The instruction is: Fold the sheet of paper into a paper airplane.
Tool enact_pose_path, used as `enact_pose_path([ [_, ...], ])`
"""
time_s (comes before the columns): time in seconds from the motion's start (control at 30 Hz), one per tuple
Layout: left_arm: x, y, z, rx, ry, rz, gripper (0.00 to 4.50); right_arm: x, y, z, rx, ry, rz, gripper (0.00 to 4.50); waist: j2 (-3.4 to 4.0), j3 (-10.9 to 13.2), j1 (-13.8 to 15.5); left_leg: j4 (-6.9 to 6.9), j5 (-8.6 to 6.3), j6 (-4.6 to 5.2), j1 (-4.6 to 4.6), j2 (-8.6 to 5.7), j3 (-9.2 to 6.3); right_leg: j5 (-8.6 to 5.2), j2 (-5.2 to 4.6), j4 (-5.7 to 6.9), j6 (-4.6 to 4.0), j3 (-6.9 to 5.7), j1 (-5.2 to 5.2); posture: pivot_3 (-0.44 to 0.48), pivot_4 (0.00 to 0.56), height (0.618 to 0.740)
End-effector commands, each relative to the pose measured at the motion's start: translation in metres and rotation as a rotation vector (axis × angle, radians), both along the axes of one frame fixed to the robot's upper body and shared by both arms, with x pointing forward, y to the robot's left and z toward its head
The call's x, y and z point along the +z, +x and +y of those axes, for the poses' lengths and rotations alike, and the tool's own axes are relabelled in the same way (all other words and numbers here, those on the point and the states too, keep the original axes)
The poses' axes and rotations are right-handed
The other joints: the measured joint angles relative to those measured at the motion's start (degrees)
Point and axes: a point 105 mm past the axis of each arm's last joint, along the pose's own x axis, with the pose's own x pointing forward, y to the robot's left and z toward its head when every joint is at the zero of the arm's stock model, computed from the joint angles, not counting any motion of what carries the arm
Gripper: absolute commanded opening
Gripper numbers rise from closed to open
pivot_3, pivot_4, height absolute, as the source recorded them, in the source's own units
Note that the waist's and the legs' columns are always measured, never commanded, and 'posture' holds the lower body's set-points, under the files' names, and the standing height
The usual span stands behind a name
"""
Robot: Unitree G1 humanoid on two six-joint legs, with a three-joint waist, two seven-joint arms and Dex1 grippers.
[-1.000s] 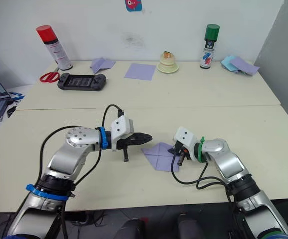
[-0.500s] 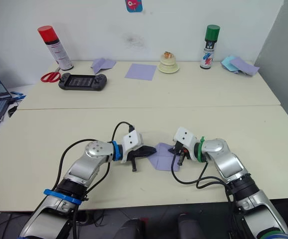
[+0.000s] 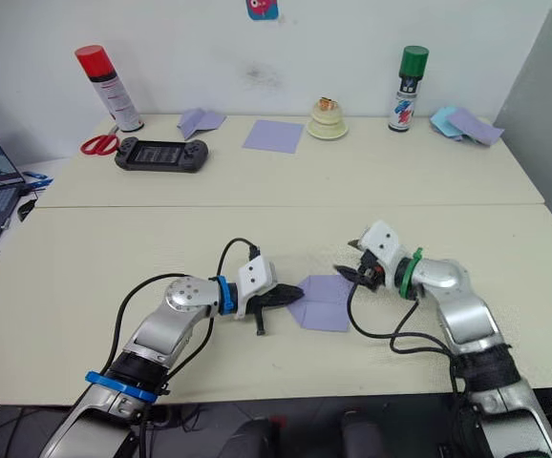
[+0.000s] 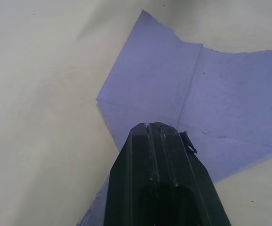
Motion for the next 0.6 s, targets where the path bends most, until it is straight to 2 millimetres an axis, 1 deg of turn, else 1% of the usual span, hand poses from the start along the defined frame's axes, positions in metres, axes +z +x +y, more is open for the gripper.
enact_pose_path([
  [0.03, -0.03, -0.008, 0.008, 0.025, 0.074, 0.099, 0.0, 0.0, -0.015, 0.022, 0.04, 0.035, -0.051, 2.84, 0.02, 0.0, 0.0, -0.02, 0.0, 0.0, 0.0, 0.0, 0.01, 0.0, 0.0, 0.0, 0.0, 0.01, -0.02, 0.0, 0.15, 0.74],
  [0.07, -0.03, -0.008, 0.008, 0.027, 0.076, 0.1, 0.0, -0.009, -0.019, 0.029, 0.053, 0.017, -0.04, 2.45, 0.02, 0.0, 0.0, -0.02, 0.0, 0.0, 0.0, 0.0, -0.01, 0.0, 0.0, 0.0, 0.0, 0.0, -0.01, 0.0, 0.15, 0.74],
  [0.1, -0.03, -0.008, 0.008, 0.029, 0.077, 0.1, 0.0, -0.015, -0.022, 0.034, 0.063, 0.005, -0.033, 2.24, 0.02, 0.0, 0.0, -0.02, 0.0, 0.0, 0.01, -0.01, 0.0, -0.01, 0.0, 0.0, 0.01, 0.0, 0.0, 0.0, 0.15, 0.74],
  [0.2, -0.031, -0.007, 0.01, 0.037, 0.081, 0.1, 0.0, -0.038, -0.027, 0.044, 0.059, -0.038, 0.002, 1.18, 0.02, 0.0, 0.0, 0.03, 0.01, 0.0, 0.02, -0.03, 0.05, -0.05, -0.01, 0.0, 0.09, 0.06, 0.0, 0.0, 0.15, 0.74],
  [0.3, -0.031, -0.005, 0.012, 0.048, 0.085, 0.1, 0.0, -0.051, -0.03, 0.05, 0.048, -0.056, 0.036, 0.02, 0.02, 0.0, 0.1, 0.05, 0.01, 0.0, 0.03, -0.03, 0.05, -0.05, 0.0, 0.0, 0.1, 0.05, 0.01, 0.0, 0.15, 0.74],
  [0.4, -0.032, -0.005, 0.014, 0.054, 0.088, 0.101, 0.0, -0.062, -0.029, 0.051, 0.025, -0.072, 0.085, 0.02, 0.02, 0.0, 0.1, 0.05, 0.02, -0.01, 0.05, -0.02, 0.02, -0.05, 0.0, 0.01, 0.1, 0.03, 0.02, 0.0, 0.15, 0.74],
  [0.5, -0.033, -0.005, 0.014, 0.057, 0.088, 0.102, 0.0, -0.072, -0.027, 0.045, -0.014, -0.094, 0.127, 0.02, 0.03, 0.0, 0.1, 0.05, 0.02, -0.01, 0.06, -0.02, 0.04, -0.05, 0.0, 0.01, 0.1, 0.05, 0.03, 0.0, 0.15, 0.74],
  [0.6, -0.033, -0.004, 0.013, 0.058, 0.088, 0.103, 0.0, -0.086, -0.026, 0.028, -0.062, -0.138, 0.179, 0.02, 0.04, -0.1, 0.1, 0.05, 0.02, -0.01, 0.13, -0.02, 0.02, -0.06, 0.0, 0.0, 0.1, 0.03, 0.11, 0.0, 0.15, 0.74],
])
